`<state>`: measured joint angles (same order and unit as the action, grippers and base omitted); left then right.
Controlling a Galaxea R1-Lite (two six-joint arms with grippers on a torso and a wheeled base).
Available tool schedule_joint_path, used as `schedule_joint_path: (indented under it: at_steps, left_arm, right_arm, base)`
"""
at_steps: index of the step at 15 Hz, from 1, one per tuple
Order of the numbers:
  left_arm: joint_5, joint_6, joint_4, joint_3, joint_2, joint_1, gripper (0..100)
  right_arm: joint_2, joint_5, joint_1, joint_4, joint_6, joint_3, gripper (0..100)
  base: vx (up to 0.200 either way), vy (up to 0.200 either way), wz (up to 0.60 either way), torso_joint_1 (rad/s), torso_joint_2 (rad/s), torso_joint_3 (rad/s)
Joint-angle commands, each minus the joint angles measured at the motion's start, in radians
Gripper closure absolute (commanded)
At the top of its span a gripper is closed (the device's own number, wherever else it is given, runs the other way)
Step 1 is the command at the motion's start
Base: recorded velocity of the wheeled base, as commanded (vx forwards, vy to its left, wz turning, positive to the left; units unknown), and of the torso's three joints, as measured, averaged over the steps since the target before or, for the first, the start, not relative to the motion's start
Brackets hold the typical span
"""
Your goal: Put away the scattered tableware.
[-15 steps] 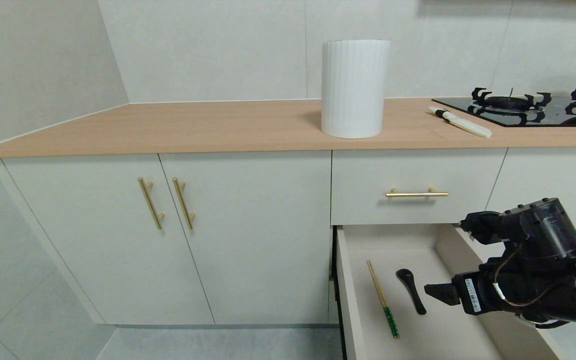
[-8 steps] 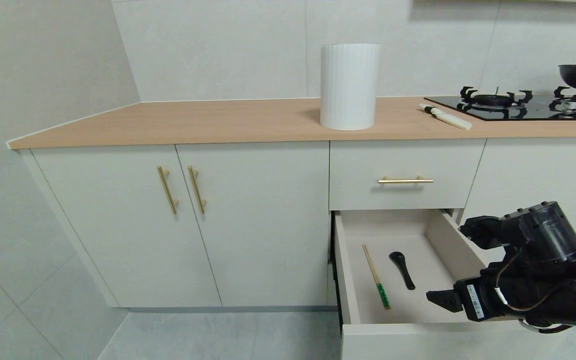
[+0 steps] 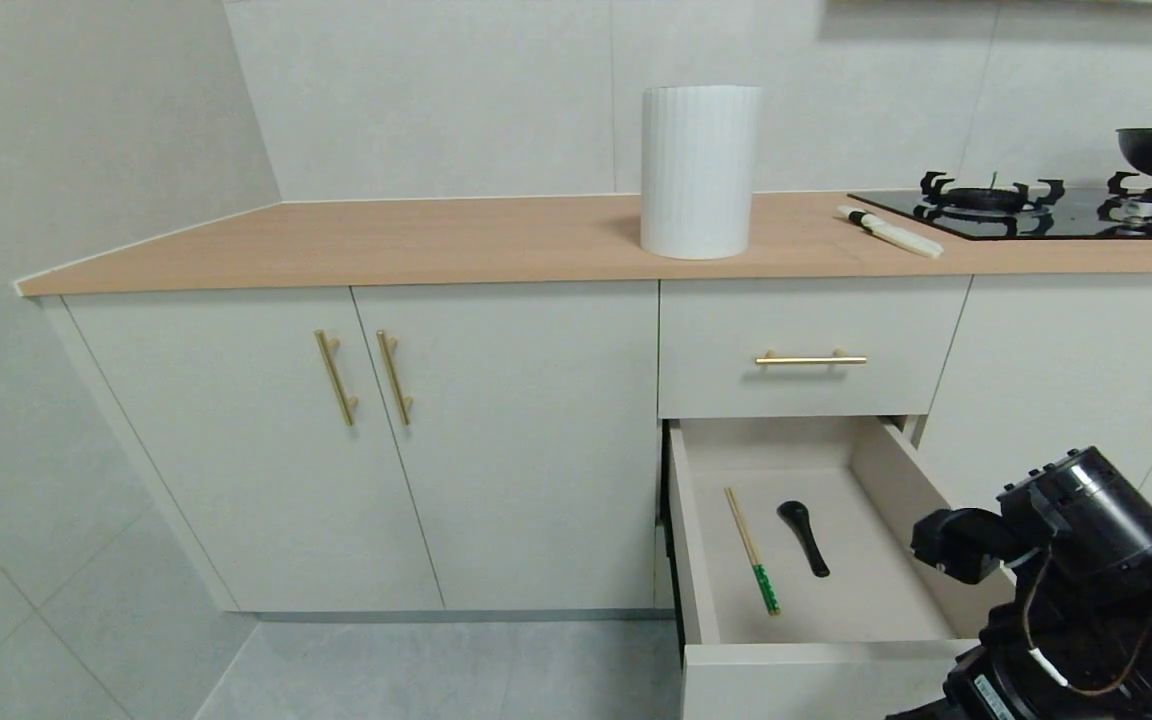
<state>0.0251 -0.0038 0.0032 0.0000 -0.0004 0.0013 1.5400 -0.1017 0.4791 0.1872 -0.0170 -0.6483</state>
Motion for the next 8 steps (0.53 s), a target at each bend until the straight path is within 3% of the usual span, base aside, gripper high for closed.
schedule_joint_path:
  at_steps: [1, 5, 8]
  left_arm:
    - [-0.001, -0.001, 0.000, 0.000, 0.000, 0.000, 0]
    - [-0.001, -0.001, 0.000, 0.000, 0.000, 0.000, 0]
    - [-0.001, -0.001, 0.000, 0.000, 0.000, 0.000, 0]
  right_arm:
    - [0.015, -0.004, 0.019, 0.020, -0.004, 0.001, 0]
    - [0.137, 0.017, 0.019, 0.020, 0.008, -0.025, 0]
    - [0.192, 0.074, 0.016, 0.015, 0.100, -0.065, 0]
  base:
    - [0.000, 0.000, 0.00, 0.000, 0.00, 0.000]
    - [0.000, 0.000, 0.00, 0.000, 0.00, 0.000]
    - [0.000, 0.000, 0.00, 0.000, 0.00, 0.000]
